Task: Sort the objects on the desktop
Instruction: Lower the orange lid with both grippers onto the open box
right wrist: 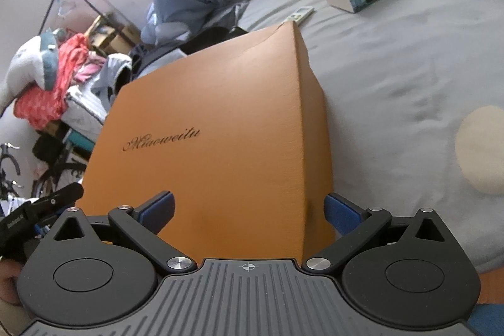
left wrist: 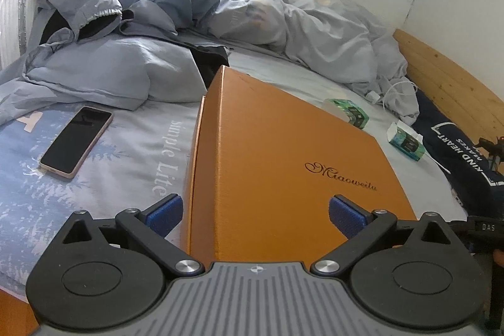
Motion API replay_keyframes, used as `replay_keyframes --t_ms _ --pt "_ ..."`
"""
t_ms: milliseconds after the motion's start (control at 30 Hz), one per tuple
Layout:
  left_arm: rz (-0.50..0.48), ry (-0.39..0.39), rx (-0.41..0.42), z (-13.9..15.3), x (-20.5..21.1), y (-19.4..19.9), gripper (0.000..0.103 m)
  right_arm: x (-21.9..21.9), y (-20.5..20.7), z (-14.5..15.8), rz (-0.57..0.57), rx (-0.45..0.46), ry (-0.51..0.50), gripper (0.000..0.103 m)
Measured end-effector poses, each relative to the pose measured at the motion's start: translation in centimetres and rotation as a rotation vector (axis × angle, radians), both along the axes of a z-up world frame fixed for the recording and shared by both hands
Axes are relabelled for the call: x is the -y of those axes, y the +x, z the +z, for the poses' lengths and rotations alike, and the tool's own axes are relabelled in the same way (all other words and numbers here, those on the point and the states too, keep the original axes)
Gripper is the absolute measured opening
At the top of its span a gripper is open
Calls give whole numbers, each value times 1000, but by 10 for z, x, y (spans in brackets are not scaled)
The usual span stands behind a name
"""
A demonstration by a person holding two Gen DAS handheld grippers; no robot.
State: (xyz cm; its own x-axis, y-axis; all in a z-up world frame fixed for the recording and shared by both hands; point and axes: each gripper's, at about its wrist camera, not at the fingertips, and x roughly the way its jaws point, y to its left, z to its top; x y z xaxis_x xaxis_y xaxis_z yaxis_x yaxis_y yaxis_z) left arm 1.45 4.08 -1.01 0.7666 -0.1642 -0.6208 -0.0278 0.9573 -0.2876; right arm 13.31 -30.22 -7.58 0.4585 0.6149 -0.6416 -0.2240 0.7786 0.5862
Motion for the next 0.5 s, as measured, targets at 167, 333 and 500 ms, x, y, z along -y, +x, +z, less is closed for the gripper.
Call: replay_keyframes --t_ms 167,333,500 --pt "-10 8 -7 0 3 1 86 -1 0 -3 6 -4 -11 91" --pt "2 27 -9 1 4 0 80 -1 0 -4 8 -2 -30 85" --pt "1 37 -12 2 5 0 76 -2 0 -4 12 1 -37 85"
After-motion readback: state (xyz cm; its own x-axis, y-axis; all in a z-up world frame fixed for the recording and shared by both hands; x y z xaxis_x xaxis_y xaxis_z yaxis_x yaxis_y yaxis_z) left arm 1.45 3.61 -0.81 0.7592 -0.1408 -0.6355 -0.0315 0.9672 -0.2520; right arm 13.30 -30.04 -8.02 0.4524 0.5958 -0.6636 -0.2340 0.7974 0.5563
